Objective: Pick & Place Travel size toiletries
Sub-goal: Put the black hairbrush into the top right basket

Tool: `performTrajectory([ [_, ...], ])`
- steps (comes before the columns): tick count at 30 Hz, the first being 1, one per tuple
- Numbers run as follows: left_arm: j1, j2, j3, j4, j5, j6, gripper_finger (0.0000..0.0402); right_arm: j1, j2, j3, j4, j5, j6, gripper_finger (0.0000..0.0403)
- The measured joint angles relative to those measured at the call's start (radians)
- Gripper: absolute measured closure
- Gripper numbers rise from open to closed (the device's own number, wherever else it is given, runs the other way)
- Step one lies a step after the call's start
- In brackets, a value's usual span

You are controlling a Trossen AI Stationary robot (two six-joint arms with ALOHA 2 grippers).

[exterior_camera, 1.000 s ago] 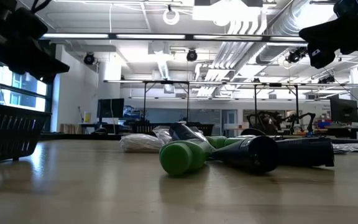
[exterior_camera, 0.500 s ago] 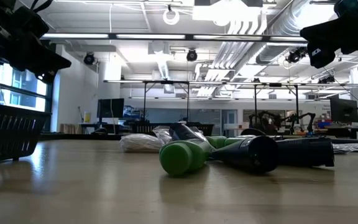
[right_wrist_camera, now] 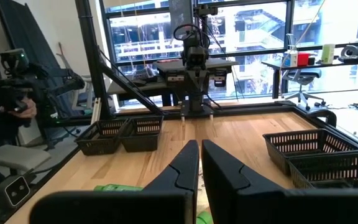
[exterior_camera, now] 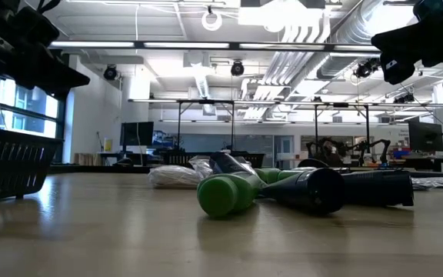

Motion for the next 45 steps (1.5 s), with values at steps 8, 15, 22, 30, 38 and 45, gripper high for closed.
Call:
performTrajectory([
  [8,0.000,0.000,0.000,0.007,-0.033,0.031,0.0401,0.000,0.000,0.000,0.000,0.000,0.000,0.0389],
  [15,0.000,0.000,0.000,0.007,-0.033,0.031,0.0401,0.000,0.000,0.000,0.026,0.016,0.026,0.0390],
  [22,0.000,0.000,0.000,0.006,-0.033,0.031,0.0401,0.000,0.019,0.000,0.061,0.176,0.061,0.0399],
  [30,0.000,0.000,0.000,0.006,-0.053,0.030,0.0401,0.000,0.162,0.000,0.171,0.269,0.061,0.0400],
  [38,0.000,0.000,0.000,0.006,-0.075,0.030,0.0401,0.000,0.351,0.116,0.108,0.382,0.116,0.0400],
  [45,0.000,0.000,0.000,0.006,-0.077,0.030,0.0401,0.000,0.558,0.307,-0.091,0.472,0.205,0.0400],
])
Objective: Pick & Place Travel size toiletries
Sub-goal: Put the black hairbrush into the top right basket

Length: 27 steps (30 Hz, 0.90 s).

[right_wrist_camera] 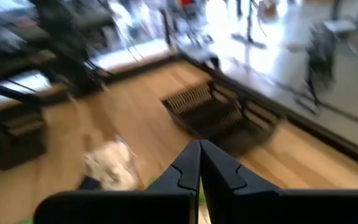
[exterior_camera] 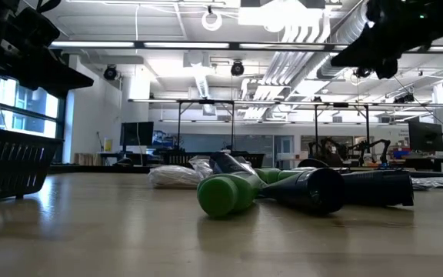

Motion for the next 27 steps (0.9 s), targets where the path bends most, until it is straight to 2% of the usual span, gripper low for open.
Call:
performTrajectory([
  [7,0.000,0.000,0.000,0.000,-0.001,0.000,0.0401,0.000,0.214,0.191,-0.241,0.023,0.116,0.0400],
  [17,0.000,0.000,0.000,0.000,-0.001,0.000,0.0401,-0.040,0.442,0.375,-0.422,0.015,0.176,0.0400],
  [27,0.000,0.000,0.000,0.000,-0.002,-0.001,0.0401,-0.161,0.586,0.399,-0.609,-0.151,0.354,0.0400],
])
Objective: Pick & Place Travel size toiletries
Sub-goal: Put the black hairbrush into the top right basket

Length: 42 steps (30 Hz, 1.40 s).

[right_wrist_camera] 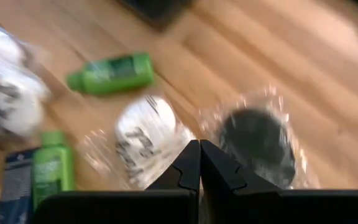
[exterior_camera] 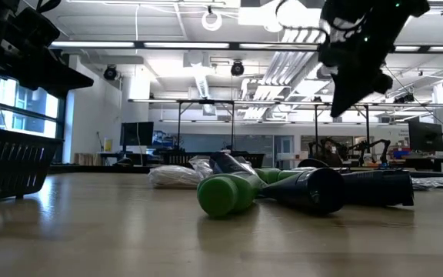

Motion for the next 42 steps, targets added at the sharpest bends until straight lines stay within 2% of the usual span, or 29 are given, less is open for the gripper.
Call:
performTrajectory([
  [5,0.000,0.000,0.000,0.000,-0.001,0.000,0.0401,-0.053,0.070,0.000,-0.021,-0.054,0.017,0.0400],
  [10,0.000,0.000,0.000,0.000,-0.003,0.000,0.0401,-0.090,0.129,0.000,0.046,-0.016,-0.061,0.0400],
  [17,0.000,0.000,0.000,0.000,-0.003,0.000,0.0401,-0.105,0.181,0.000,0.178,-0.017,-0.212,0.0400],
  [22,0.000,0.000,0.000,0.000,-0.003,0.000,0.0401,-0.104,0.210,0.000,0.196,-0.052,-0.194,0.0393],
  [25,0.000,0.000,0.000,0.000,-0.003,0.000,0.0401,-0.104,0.235,0.000,0.179,-0.102,-0.145,0.0366],
  [28,0.000,0.000,0.000,0.000,-0.003,0.000,0.0401,-0.104,0.267,0.000,0.160,-0.097,-0.095,0.0318],
  [35,0.000,0.000,0.000,-0.006,-0.002,0.000,0.0401,-0.108,0.310,0.000,0.161,0.109,0.110,0.0198],
  [38,0.000,0.000,0.000,-0.006,-0.002,0.000,0.0401,-0.118,0.309,0.000,0.171,0.117,0.177,0.0174],
  [42,0.000,0.000,0.000,-0.006,-0.002,0.000,0.0401,-0.136,0.309,0.000,0.157,0.075,0.273,0.0168],
])
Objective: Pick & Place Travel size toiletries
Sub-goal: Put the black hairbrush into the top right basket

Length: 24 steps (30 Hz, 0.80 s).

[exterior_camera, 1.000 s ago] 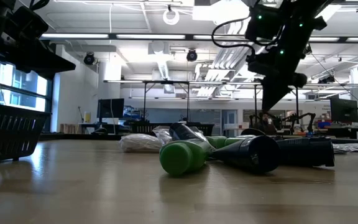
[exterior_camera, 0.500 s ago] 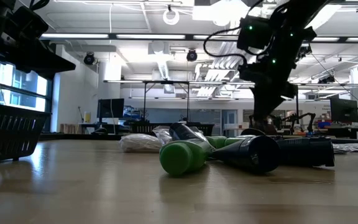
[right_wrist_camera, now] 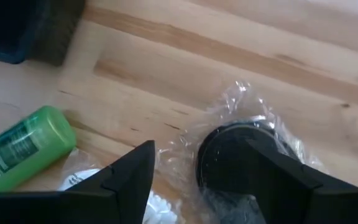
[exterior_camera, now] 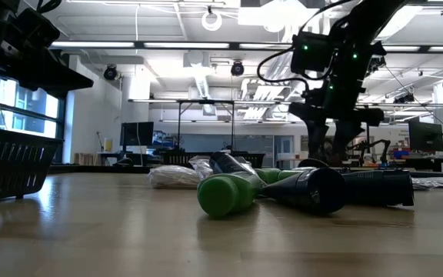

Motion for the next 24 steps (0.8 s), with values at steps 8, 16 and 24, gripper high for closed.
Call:
performTrajectory([
  [8,0.000,0.000,0.000,0.000,0.003,0.000,0.0401,0.004,0.000,0.000,-0.034,-0.010,0.049,0.0168],
  [16,0.000,0.000,0.000,0.000,0.002,0.007,0.0401,-0.001,0.000,0.000,-0.095,-0.006,0.113,0.0168],
  [24,0.000,0.000,0.000,0.000,0.001,0.020,0.0401,-0.005,0.000,-0.041,-0.183,-0.030,0.233,0.0168],
])
